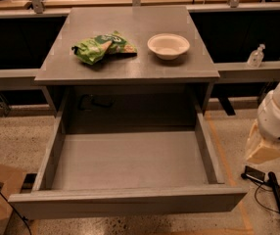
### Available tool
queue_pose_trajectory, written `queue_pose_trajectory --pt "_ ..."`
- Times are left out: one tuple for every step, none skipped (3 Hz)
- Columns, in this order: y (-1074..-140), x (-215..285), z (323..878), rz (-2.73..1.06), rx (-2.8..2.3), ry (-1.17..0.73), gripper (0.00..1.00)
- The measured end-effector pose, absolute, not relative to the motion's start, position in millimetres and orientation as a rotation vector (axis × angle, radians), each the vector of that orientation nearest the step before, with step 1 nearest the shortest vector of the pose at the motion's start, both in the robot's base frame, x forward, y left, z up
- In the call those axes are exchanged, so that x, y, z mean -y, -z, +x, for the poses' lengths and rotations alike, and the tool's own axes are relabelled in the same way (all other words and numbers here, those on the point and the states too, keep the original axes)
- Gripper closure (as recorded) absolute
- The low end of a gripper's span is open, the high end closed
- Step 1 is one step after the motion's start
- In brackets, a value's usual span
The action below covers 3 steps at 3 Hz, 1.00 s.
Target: Close top drawer
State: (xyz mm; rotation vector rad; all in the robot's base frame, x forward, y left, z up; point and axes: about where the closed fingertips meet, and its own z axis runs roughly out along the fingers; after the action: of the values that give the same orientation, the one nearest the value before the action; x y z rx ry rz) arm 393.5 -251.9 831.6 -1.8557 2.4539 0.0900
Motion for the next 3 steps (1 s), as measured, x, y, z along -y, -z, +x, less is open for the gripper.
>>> queue_pose_trajectory --pt "-770 262 359 -1.851 -2.596 -0.271 1.0" --pt "-711 257 318 -1.84 -2.705 -0.503 1.0" --pt "-694 244 298 -1.828 -2.726 -0.627 1.0"
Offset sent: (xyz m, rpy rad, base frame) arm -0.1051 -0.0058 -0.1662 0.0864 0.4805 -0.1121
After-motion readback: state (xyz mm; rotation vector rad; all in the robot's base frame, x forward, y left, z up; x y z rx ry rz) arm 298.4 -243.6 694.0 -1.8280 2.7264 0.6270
